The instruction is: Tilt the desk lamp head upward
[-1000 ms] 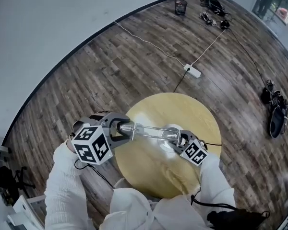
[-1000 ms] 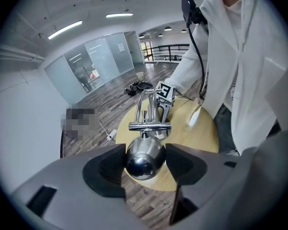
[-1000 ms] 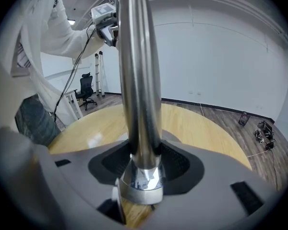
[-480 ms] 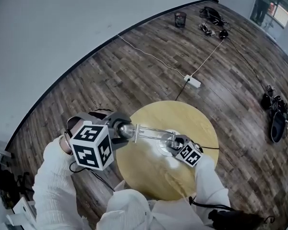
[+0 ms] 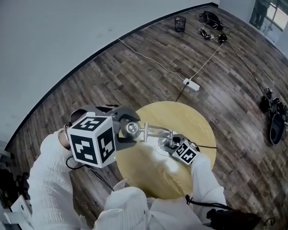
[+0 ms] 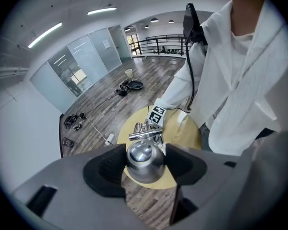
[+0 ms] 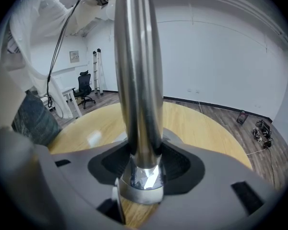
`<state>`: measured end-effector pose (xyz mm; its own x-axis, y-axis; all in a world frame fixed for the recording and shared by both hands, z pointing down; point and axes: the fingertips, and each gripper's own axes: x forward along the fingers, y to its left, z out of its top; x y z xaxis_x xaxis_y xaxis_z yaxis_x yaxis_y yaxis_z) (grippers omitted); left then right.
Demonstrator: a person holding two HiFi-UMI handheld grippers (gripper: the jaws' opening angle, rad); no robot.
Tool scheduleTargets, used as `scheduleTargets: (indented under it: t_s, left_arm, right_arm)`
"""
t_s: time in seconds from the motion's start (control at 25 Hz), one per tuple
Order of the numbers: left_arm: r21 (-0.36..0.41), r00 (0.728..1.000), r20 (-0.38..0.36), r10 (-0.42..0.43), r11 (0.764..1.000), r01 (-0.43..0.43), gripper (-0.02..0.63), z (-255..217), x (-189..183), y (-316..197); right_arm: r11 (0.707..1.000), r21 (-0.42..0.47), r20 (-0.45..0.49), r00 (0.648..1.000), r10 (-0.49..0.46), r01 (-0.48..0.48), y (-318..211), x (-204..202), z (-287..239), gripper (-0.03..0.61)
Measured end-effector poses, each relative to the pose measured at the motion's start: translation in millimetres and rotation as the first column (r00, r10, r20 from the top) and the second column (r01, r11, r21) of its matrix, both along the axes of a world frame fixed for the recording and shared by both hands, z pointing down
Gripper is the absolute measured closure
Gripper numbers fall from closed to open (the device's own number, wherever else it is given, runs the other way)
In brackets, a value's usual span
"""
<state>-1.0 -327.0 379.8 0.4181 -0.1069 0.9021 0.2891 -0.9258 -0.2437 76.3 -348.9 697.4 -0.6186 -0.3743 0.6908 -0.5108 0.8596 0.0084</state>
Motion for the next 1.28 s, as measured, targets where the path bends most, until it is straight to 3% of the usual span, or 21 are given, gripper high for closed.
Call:
scheduleTargets:
  t_s: [0.36,0.92,1.12,1.28]
  left_arm:
    - [-0.023,0.998,-0.069,0.013,1.0,-0.015,0.354,-17,24,19]
    - [-0.018,0.996,-0.082,-0.021,1.0,0.02,0.351,-18,18,10]
    - [-0.01,0.99,-0.136,-0.03,1.0,0.029,0.348,-19,17,10]
    - [0.023,0.975,-0.223,-0.014,1.0,0.019,0.348,-17,17,9]
  right_arm:
    - [1.0,-0.014,-0.007,1.0,0.016,-0.016,5,-1,0,0.371]
    - [0.999,-0.037,-0.044,0.999,0.015,-0.017,2,-7,6,0.37]
    - [0.999,-0.044,-0.044,0.999,0.018,-0.02,4,-5,6,0.37]
    - [0.995,-0.07,0.0,0.998,0.068,-0.068,2,-6,13,0.37]
